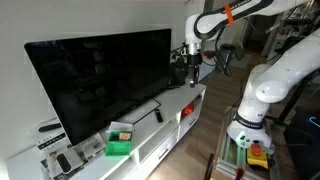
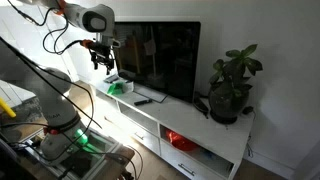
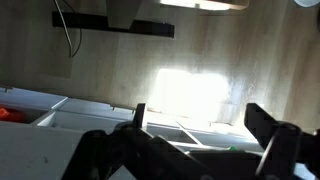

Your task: Put the hate on the top of the table

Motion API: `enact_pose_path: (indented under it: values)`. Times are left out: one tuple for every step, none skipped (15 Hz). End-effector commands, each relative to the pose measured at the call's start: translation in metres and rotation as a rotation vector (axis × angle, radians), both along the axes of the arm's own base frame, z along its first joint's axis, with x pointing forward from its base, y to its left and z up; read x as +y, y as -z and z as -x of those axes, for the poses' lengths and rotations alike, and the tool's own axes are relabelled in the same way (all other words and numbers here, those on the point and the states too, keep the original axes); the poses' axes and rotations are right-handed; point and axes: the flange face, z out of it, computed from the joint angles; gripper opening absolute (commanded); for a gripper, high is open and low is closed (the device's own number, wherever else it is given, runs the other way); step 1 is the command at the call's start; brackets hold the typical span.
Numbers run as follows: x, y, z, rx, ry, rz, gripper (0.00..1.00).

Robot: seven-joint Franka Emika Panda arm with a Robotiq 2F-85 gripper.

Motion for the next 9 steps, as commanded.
enact_pose_path:
  values:
    - [0.000,-0.001,0.000,0.001,0.000,0.000,1.00]
    - [0.000,-0.001,0.000,0.001,0.000,0.000,1.00]
    - [0.000,-0.001,0.000,0.001,0.000,0.000,1.00]
    - [0.000,-0.001,0.000,0.001,0.000,0.000,1.00]
    - [0.000,-0.001,0.000,0.001,0.000,0.000,1.00]
    - [0.000,-0.001,0.000,0.001,0.000,0.000,1.00]
    - [0.000,-0.001,0.000,0.001,0.000,0.000,1.00]
    - [-0.006,0.005,-0.009,0.024,0.027,0.012,1.00]
    - [-0.014,0.010,-0.021,0.042,0.067,0.018,1.00]
